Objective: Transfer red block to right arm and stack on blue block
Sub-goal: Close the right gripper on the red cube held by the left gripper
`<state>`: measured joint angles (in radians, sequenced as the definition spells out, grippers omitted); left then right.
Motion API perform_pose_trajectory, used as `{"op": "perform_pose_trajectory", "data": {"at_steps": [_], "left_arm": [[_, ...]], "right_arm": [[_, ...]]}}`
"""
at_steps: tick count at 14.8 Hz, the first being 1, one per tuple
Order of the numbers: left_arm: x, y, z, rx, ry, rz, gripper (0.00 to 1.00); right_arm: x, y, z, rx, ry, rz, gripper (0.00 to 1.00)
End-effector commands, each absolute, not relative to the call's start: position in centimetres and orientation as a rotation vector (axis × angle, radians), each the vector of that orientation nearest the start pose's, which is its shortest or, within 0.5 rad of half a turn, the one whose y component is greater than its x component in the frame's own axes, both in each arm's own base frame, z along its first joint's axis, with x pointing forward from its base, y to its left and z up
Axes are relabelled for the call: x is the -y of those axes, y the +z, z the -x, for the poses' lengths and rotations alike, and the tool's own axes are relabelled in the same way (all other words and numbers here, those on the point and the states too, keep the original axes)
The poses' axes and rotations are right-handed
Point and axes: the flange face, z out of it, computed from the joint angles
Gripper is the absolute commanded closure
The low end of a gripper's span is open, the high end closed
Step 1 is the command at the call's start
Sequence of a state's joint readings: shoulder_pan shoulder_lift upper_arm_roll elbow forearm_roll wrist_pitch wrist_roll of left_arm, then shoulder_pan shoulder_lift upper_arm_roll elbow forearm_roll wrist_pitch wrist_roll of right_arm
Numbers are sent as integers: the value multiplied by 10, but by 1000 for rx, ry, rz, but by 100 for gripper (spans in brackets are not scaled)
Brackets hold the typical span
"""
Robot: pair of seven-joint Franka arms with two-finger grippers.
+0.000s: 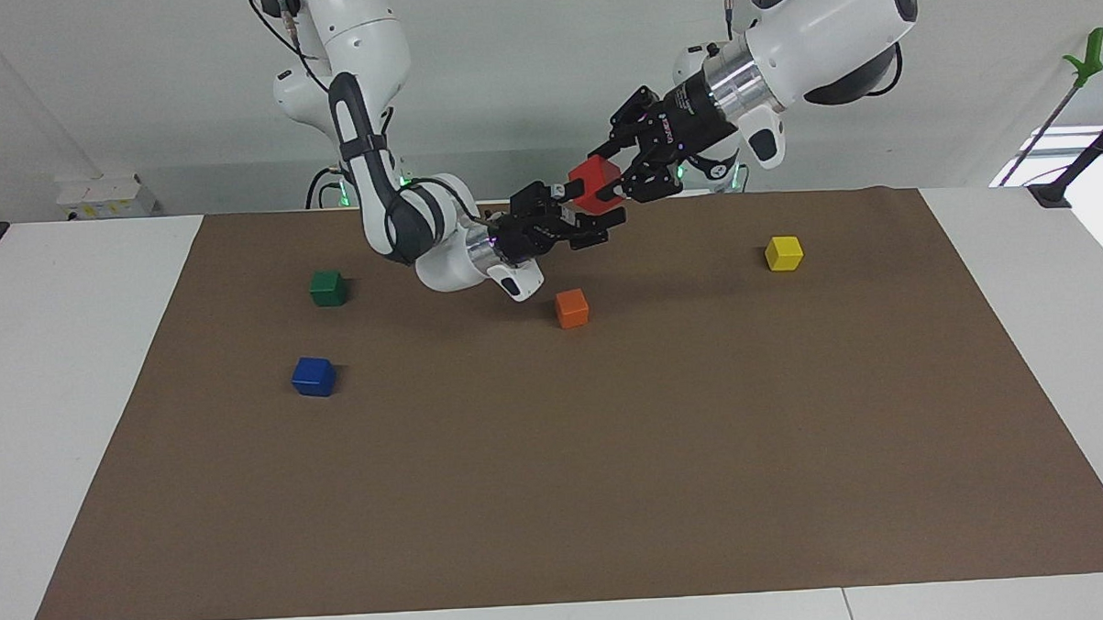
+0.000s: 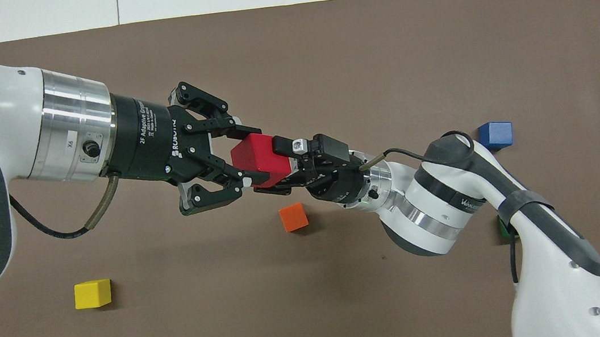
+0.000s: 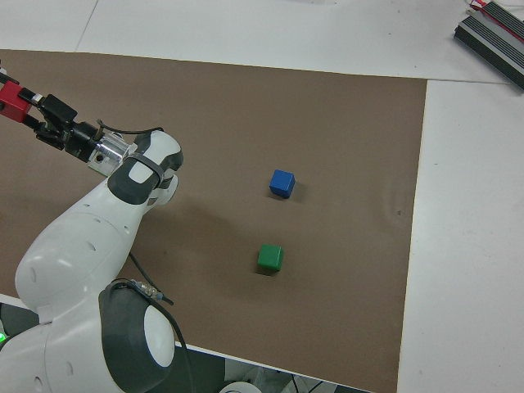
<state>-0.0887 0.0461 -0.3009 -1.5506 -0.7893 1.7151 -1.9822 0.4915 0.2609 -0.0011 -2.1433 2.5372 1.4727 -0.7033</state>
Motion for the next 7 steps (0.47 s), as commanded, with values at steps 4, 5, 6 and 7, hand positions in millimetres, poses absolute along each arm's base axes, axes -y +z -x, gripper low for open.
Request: {"op": "perform_pose_trajectory", "data": {"at_steps": [4, 5, 6, 7], "left_arm": [[290, 658, -512, -1892, -969, -1736, 100], [290, 657, -512, -1892, -969, -1738, 100], [290, 658, -511, -1889, -967, -1739, 100], [290, 658, -511, -1886, -967, -1741, 100]], "right_arm": [[-344, 414, -496, -350, 135, 830, 0], [-340, 418, -494, -360, 144, 830, 0], [-334, 420, -490, -371, 157, 827, 0], [-331, 427, -486, -374, 174, 820, 0]]}}
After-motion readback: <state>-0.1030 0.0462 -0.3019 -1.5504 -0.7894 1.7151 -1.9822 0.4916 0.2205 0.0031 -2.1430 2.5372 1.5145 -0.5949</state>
